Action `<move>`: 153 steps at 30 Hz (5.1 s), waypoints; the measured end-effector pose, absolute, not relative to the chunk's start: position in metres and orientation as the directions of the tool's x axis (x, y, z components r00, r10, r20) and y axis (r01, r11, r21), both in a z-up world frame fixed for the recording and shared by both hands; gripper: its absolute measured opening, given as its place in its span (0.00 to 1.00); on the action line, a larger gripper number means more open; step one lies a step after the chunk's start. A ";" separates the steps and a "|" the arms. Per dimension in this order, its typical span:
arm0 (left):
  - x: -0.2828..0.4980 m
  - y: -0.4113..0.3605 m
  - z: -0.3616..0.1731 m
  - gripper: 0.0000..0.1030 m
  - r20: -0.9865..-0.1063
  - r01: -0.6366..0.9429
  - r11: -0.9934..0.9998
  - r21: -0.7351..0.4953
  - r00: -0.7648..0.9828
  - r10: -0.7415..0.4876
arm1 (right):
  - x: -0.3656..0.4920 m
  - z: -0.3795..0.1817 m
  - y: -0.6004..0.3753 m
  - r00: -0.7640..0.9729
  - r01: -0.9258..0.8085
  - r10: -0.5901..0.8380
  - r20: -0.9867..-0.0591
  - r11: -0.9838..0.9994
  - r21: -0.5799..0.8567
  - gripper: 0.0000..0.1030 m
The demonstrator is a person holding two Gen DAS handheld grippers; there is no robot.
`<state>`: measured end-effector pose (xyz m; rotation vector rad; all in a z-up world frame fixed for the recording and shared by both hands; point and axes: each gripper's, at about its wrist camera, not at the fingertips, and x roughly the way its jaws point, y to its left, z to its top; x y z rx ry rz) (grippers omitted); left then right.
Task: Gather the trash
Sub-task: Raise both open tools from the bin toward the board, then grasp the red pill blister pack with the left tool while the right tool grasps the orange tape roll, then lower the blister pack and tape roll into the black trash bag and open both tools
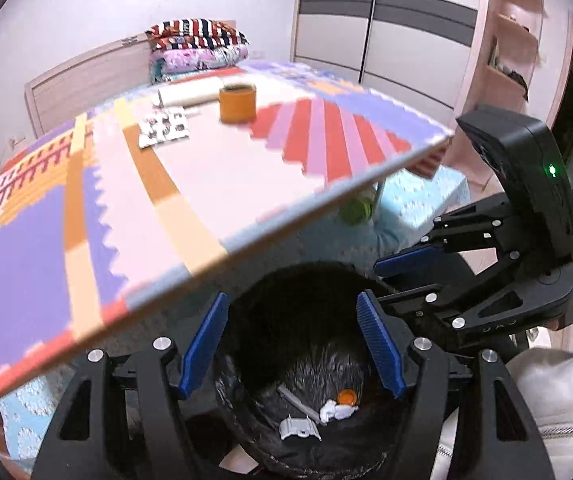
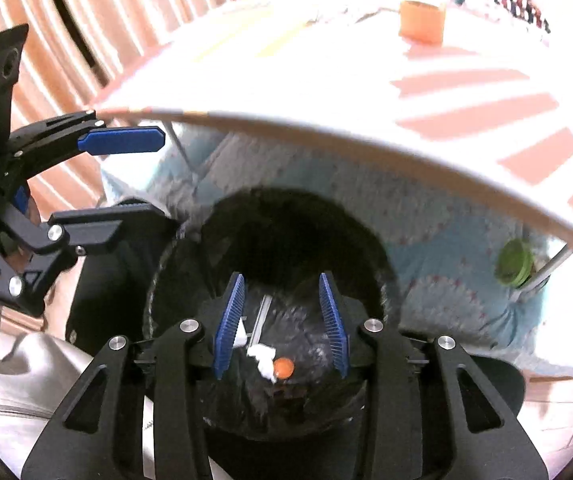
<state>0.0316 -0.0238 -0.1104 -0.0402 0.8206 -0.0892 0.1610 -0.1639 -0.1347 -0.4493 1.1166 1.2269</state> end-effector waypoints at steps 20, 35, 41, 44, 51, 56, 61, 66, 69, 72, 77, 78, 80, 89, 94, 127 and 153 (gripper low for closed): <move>0.080 0.023 -0.071 0.63 -0.688 -0.042 0.999 -0.019 0.726 0.017 | 0.201 -0.070 -0.144 0.103 -0.912 0.633 -0.767 0.367 0.181 0.47; 0.133 0.054 -0.069 0.63 -0.693 -0.092 0.995 -0.036 0.719 0.041 | 0.239 -0.062 -0.116 0.188 -0.899 0.644 -0.741 0.417 0.135 0.50; 0.159 0.064 -0.071 0.63 -0.706 -0.135 0.990 -0.034 0.705 0.071 | 0.257 -0.065 -0.104 0.209 -0.892 0.641 -0.738 0.435 0.125 0.53; 0.171 0.068 -0.072 0.63 -0.717 -0.137 0.990 -0.033 0.693 0.072 | 0.268 -0.067 -0.096 0.219 -0.889 0.640 -0.737 0.442 0.120 0.55; 0.197 0.085 -0.082 0.70 -0.741 -0.174 0.983 -0.053 0.667 0.078 | 0.290 -0.078 -0.077 0.216 -0.881 0.642 -0.735 0.452 0.136 0.59; 0.213 0.096 -0.093 0.70 -0.765 -0.175 0.983 -0.050 0.639 0.075 | 0.297 -0.090 -0.063 0.257 -0.888 0.606 -0.753 0.456 0.064 0.62; 0.226 0.101 -0.098 0.70 -0.774 -0.169 0.984 -0.062 0.631 0.059 | 0.306 -0.095 -0.057 0.226 -0.897 0.617 -0.754 0.434 0.087 0.62; 0.239 0.103 -0.103 0.70 -0.780 -0.164 0.985 -0.054 0.623 0.061 | 0.311 -0.096 -0.048 0.231 -0.902 0.606 -0.761 0.428 0.066 0.62; 0.245 0.108 -0.108 0.70 -0.788 -0.183 0.982 -0.053 0.612 0.072 | 0.317 -0.099 -0.042 0.221 -0.898 0.591 -0.776 0.434 0.075 0.63; 0.248 0.108 -0.109 0.70 -0.786 -0.176 0.984 -0.037 0.612 0.080 | 0.322 -0.101 -0.038 0.223 -0.894 0.588 -0.778 0.441 0.077 0.63; 0.254 0.106 -0.111 0.70 -0.787 -0.176 0.984 0.013 0.605 0.118 | 0.328 -0.104 -0.033 0.224 -0.890 0.587 -0.778 0.449 0.082 0.63; 0.256 0.106 -0.112 0.69 -0.789 -0.177 0.984 0.020 0.602 0.124 | 0.329 -0.105 -0.032 0.224 -0.890 0.586 -0.779 0.449 0.082 0.63; 0.257 0.106 -0.111 0.64 -0.786 -0.180 0.983 0.024 0.604 0.129 | 0.330 -0.106 -0.031 0.224 -0.889 0.592 -0.774 0.450 0.087 0.63; 0.249 0.105 -0.106 0.55 -0.771 -0.166 0.986 0.023 0.625 0.124 | 0.329 -0.105 -0.034 0.219 -0.888 0.600 -0.769 0.450 0.098 0.46; 0.234 0.101 -0.095 0.55 -0.749 -0.160 0.987 0.020 0.651 0.120 | 0.323 -0.099 -0.041 0.214 -0.889 0.621 -0.754 0.444 0.114 0.45; 0.096 0.027 -0.053 0.55 -0.657 -0.041 0.999 -0.011 0.753 0.024 | 0.227 -0.061 -0.123 0.182 -0.920 0.683 -0.708 0.372 0.122 0.46; 0.014 -0.034 -0.131 0.55 -0.782 0.097 0.991 -0.094 0.609 -0.134 | 0.138 -0.145 -0.176 -0.027 -0.936 0.522 -0.853 0.286 0.205 0.46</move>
